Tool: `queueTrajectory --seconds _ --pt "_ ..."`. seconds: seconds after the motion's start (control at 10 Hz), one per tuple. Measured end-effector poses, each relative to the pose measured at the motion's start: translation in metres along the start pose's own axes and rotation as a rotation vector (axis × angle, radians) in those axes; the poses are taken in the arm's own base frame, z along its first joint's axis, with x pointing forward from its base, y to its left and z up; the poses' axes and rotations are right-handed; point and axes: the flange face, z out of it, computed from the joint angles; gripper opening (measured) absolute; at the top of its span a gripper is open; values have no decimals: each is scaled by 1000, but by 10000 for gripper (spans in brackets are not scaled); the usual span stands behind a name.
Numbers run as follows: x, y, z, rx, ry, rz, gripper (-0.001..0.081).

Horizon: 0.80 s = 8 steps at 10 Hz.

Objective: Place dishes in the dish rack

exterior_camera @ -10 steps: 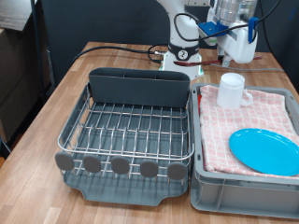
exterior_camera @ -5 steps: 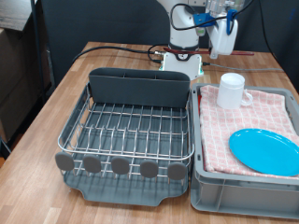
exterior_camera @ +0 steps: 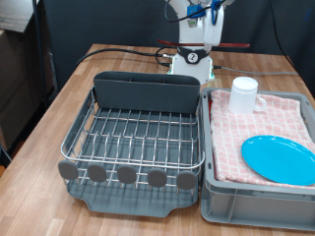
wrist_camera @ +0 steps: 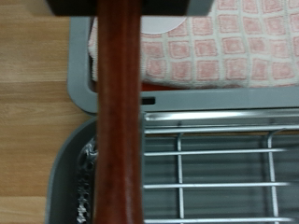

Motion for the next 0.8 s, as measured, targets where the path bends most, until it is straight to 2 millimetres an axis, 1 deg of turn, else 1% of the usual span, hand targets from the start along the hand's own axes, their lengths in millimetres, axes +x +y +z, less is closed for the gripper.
queueTrajectory --seconds 0.2,0.5,0.6,0.8 --pt "18 -7 10 -64 -38 15 85" --pt "37 -16 24 -146 -118 9 83" --pt "38 -17 26 -165 -139 -4 83" --pt "38 -18 25 -181 -156 4 82"
